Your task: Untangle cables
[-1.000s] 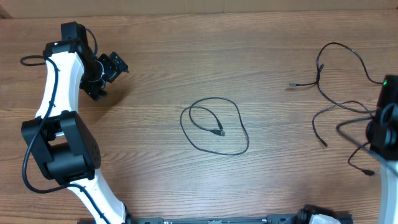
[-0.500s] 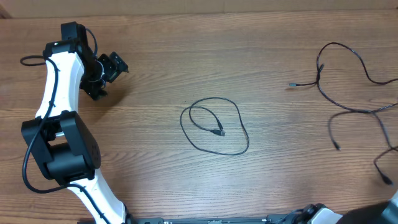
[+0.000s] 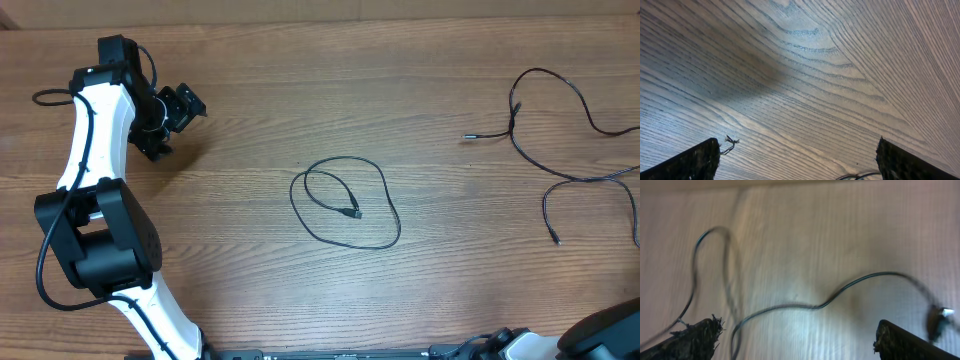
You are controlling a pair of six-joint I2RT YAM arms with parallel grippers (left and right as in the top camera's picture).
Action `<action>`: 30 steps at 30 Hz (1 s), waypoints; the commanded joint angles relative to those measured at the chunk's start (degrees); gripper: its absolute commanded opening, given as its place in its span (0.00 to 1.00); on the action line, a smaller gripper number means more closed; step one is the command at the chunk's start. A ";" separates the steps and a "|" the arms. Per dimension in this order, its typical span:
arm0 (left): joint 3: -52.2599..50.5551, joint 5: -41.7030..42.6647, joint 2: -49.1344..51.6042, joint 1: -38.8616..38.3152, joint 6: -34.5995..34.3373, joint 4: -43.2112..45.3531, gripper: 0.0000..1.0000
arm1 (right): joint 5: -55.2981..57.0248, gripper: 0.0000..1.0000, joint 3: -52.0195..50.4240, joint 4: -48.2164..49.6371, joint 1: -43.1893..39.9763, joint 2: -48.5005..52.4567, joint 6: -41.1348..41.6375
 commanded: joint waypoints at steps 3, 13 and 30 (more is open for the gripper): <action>-0.31 -0.31 -0.52 -0.09 0.70 -0.15 1.00 | -19.45 1.00 0.04 0.57 -0.11 -1.57 -11.43; -0.31 -0.28 -0.52 -0.09 0.70 -0.15 1.00 | -46.51 1.00 0.07 1.09 2.34 -10.27 -19.54; -0.31 -0.28 -0.52 -0.09 0.70 -0.15 1.00 | -26.12 1.00 0.00 -13.75 50.73 -13.07 -27.39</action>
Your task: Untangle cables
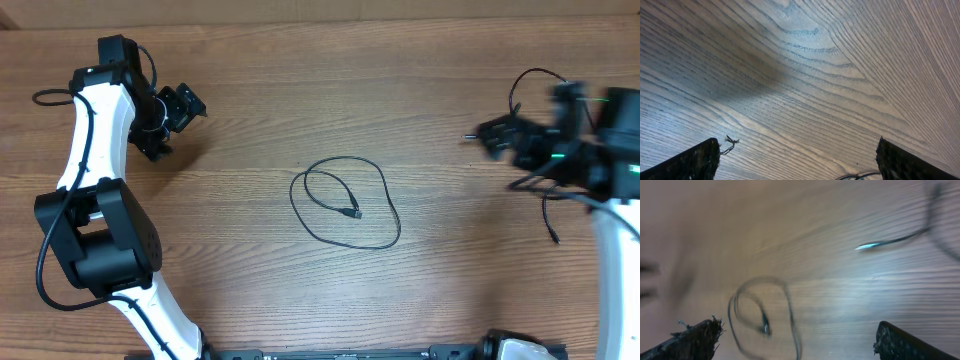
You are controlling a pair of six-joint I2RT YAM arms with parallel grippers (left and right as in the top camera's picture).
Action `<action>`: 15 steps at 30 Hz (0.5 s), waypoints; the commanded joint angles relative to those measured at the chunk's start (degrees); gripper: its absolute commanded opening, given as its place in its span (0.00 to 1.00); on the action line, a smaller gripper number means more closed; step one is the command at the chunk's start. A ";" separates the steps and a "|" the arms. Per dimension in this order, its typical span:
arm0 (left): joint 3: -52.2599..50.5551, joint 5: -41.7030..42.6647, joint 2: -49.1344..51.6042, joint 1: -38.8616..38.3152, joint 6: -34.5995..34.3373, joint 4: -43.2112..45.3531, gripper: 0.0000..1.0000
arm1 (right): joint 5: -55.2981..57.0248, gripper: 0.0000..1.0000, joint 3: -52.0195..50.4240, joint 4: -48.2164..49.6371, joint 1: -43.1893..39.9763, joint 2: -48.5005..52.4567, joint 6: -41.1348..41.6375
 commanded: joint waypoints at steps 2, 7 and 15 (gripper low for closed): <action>-0.31 -0.31 -0.52 -0.07 0.70 -0.15 0.99 | 12.02 1.00 0.02 -2.21 15.78 1.42 -1.95; -0.31 -0.31 -0.52 -0.07 0.70 -0.15 0.99 | 17.20 1.00 -0.02 -2.40 26.38 6.54 -1.90; -0.31 -0.28 -0.52 -0.07 0.70 -0.15 0.99 | 17.18 1.00 -0.02 0.92 35.41 18.67 -4.87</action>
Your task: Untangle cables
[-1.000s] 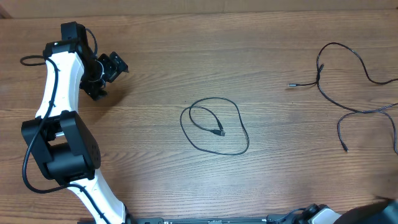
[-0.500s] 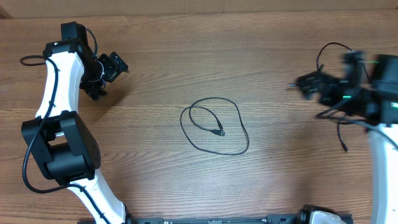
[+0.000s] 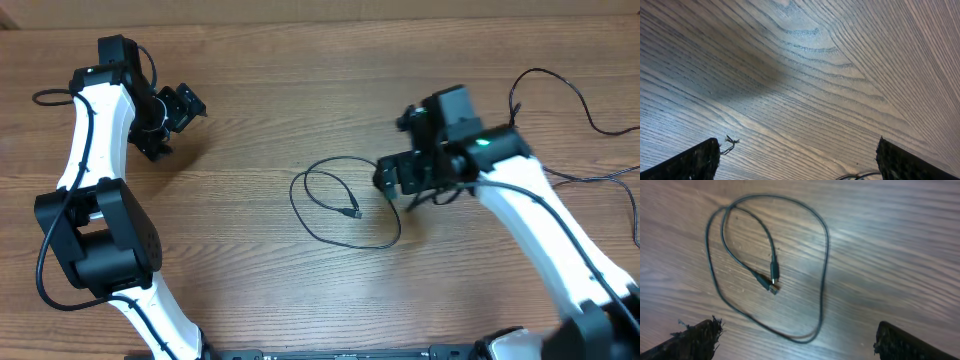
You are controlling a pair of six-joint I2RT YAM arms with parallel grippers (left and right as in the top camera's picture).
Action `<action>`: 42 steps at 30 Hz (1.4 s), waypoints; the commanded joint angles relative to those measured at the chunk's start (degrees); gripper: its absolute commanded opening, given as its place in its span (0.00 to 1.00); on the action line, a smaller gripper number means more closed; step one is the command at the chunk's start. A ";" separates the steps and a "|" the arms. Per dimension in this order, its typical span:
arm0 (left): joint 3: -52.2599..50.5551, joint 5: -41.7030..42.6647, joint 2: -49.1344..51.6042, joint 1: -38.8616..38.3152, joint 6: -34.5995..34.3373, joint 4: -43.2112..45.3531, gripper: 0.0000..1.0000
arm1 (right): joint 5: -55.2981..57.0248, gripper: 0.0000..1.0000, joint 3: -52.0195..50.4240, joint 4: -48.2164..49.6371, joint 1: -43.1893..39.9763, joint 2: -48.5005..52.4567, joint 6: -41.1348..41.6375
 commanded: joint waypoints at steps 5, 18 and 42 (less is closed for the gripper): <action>-0.31 -0.31 -0.52 -0.09 0.70 -0.15 1.00 | 1.40 1.00 -0.02 3.96 7.43 9.57 -8.17; -0.31 -0.31 -0.52 -0.09 0.70 -0.15 1.00 | 1.57 1.00 -0.02 16.65 13.70 17.84 -9.18; -0.31 -0.33 -0.52 -0.17 0.70 -0.15 1.00 | 4.81 0.84 -0.02 22.93 17.64 26.93 -12.15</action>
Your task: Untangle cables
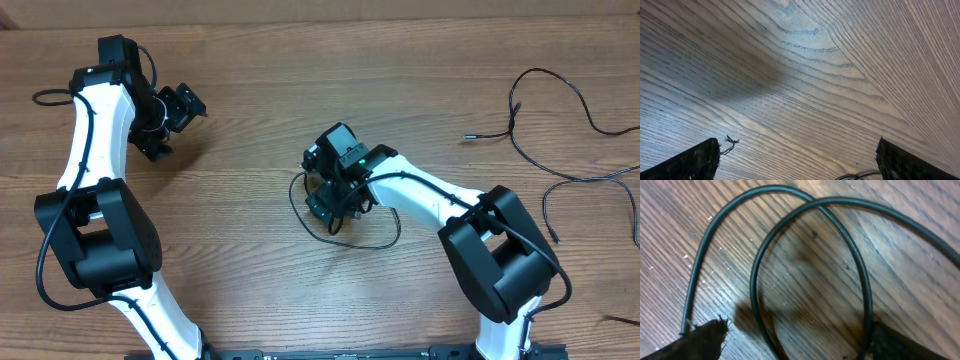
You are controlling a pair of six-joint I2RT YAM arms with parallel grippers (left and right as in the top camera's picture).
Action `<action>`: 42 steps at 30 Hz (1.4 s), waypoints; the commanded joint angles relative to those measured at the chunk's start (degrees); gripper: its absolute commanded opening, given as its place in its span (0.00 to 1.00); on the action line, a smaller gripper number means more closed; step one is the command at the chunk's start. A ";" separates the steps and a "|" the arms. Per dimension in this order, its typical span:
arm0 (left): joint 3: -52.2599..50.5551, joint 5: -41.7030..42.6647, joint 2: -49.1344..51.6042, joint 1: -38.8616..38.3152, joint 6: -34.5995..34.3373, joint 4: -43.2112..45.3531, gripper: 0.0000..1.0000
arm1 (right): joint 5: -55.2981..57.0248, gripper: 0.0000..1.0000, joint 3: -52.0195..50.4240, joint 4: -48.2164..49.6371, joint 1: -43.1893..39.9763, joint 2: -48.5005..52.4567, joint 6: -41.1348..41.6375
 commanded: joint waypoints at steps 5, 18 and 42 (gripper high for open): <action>-0.31 -0.31 -0.52 -0.15 0.70 -0.15 1.00 | 3.28 0.73 -0.26 1.20 0.94 4.98 -0.20; -0.31 -0.31 -0.52 -0.15 0.70 -0.15 0.99 | 7.54 0.26 -0.26 1.16 0.94 7.74 0.02; -0.31 -0.28 -0.52 -0.15 0.70 -0.15 1.00 | 11.23 0.04 25.73 -23.74 0.39 0.24 3.15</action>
